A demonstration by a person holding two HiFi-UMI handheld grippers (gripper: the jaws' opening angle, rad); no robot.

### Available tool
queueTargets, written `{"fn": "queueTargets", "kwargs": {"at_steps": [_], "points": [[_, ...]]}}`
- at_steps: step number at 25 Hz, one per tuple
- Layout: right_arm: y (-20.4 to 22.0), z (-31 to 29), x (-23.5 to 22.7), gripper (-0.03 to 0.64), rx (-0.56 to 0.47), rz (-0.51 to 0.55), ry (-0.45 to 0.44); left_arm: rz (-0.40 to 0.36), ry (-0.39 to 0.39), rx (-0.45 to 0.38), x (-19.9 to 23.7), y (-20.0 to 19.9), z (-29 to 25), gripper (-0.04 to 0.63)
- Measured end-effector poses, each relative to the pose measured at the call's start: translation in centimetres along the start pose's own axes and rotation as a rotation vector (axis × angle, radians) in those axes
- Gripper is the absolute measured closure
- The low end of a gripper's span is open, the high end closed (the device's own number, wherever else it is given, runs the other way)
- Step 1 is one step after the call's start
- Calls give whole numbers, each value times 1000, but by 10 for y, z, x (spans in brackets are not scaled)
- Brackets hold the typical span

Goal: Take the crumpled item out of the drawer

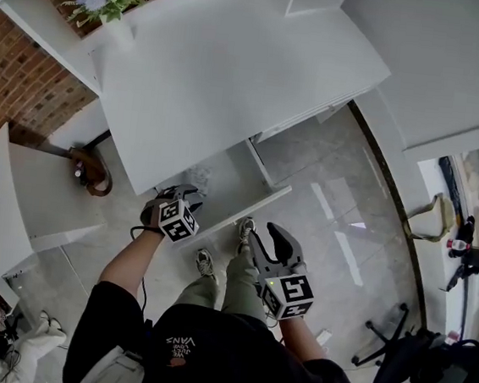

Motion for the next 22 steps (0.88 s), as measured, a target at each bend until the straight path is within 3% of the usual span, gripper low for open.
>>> {"fn": "queueTargets", "kwargs": {"at_steps": [9, 22], "points": [[11, -11, -24, 469, 39, -15, -17, -106, 17, 175, 2, 22, -48, 448], [14, -18, -70, 469, 57, -19, 17, -246, 84, 331, 6, 33, -84, 448]]}}
Point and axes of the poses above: the fingertips, and each gripper's own axes: z backward along the fingers, x to its left, y out of its underside, the point moved 4 cm from there along z, backward along the fingers, and after that the axes turned 4 degrees about -x, right-handed, at the moved point
